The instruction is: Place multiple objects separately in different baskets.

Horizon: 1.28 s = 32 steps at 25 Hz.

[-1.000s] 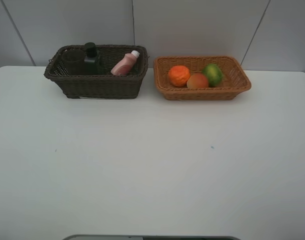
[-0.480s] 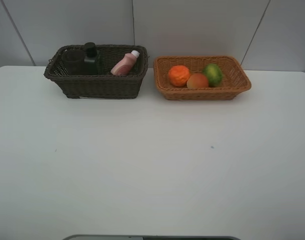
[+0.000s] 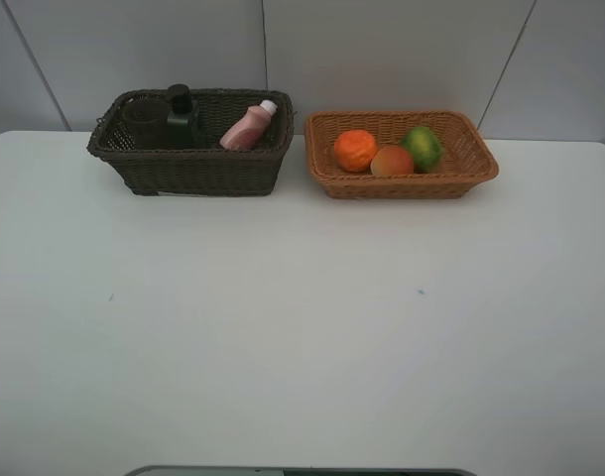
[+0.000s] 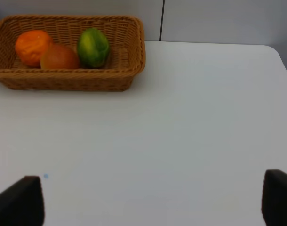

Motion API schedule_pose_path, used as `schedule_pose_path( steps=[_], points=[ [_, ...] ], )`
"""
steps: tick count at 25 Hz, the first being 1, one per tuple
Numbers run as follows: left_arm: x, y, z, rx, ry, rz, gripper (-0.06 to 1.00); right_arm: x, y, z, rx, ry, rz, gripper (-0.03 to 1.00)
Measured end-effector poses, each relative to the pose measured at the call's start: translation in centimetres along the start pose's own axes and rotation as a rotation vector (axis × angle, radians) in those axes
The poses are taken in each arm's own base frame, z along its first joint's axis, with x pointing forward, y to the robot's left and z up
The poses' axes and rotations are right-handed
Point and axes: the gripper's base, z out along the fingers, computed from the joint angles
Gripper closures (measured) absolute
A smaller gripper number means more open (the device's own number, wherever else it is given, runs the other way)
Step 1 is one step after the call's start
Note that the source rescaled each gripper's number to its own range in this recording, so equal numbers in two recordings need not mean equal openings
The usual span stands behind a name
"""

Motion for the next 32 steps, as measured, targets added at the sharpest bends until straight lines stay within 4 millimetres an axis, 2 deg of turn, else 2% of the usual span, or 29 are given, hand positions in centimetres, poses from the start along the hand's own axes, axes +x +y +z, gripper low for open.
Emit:
schedule_pose_path(
  steps=[32],
  points=[
    [-0.02, 0.19, 0.0, -0.021, -0.001, 0.086, 0.01, 0.0, 0.0, 0.0, 0.0, 0.0, 0.0, 0.04]
  ],
)
